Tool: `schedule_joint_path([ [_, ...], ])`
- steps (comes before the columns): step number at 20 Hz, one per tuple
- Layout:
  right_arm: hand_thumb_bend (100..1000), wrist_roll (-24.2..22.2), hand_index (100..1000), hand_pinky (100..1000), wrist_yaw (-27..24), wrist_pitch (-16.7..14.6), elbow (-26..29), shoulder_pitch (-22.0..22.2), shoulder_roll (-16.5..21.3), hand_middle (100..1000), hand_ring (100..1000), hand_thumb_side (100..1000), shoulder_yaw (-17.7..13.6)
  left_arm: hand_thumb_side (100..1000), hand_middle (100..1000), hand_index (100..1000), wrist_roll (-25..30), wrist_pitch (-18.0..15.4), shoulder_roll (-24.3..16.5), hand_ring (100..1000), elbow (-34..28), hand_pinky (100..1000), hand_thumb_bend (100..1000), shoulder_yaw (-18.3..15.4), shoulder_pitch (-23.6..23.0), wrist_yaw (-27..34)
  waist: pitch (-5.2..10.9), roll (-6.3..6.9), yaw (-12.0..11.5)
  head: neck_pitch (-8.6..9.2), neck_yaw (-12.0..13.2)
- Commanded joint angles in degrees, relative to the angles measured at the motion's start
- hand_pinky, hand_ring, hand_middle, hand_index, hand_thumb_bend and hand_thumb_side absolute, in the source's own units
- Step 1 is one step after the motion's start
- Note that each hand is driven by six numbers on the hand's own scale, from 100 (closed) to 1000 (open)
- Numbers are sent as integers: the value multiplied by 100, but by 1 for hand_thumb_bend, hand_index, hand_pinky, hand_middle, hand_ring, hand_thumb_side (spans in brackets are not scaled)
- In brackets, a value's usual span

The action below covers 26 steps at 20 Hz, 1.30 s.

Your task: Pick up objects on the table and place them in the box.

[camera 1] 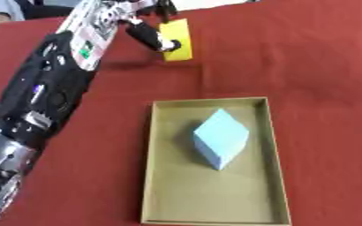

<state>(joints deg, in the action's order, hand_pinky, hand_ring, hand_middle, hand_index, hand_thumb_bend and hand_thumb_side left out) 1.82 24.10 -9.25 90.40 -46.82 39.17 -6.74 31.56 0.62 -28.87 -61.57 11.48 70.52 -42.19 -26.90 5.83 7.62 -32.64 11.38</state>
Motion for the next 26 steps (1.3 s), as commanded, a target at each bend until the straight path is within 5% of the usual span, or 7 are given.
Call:
schedule_joint_path([
  [1,100,19,824,736,20,15,42,-57,174,600,702,872,-81,394,770,882,53,-14,-210,881,-167,897,509,-30,144,-43,166,-43,1,19,-5],
  [3,100,19,824,736,21,16,43,-57,173,600,702,872,-81,394,770,882,64,-11,-212,881,-178,897,509,-33,144,-47,166,-43,1,19,-5],
  [4,100,21,821,735,21,20,39,-49,174,597,699,874,-87,468,804,910,67,-13,-242,924,-191,922,622,-22,159,-69,166,-36,2,34,1],
  [10,100,28,817,733,14,36,17,-40,186,595,697,880,-116,560,820,923,209,-63,-295,944,-179,936,668,-44,165,-225,83,-23,30,99,44],
  [26,100,16,812,731,-49,-58,-152,-90,241,590,694,900,-213,542,829,929,15,38,-380,956,-58,939,654,-185,176,-553,-237,-57,4,336,169],
])
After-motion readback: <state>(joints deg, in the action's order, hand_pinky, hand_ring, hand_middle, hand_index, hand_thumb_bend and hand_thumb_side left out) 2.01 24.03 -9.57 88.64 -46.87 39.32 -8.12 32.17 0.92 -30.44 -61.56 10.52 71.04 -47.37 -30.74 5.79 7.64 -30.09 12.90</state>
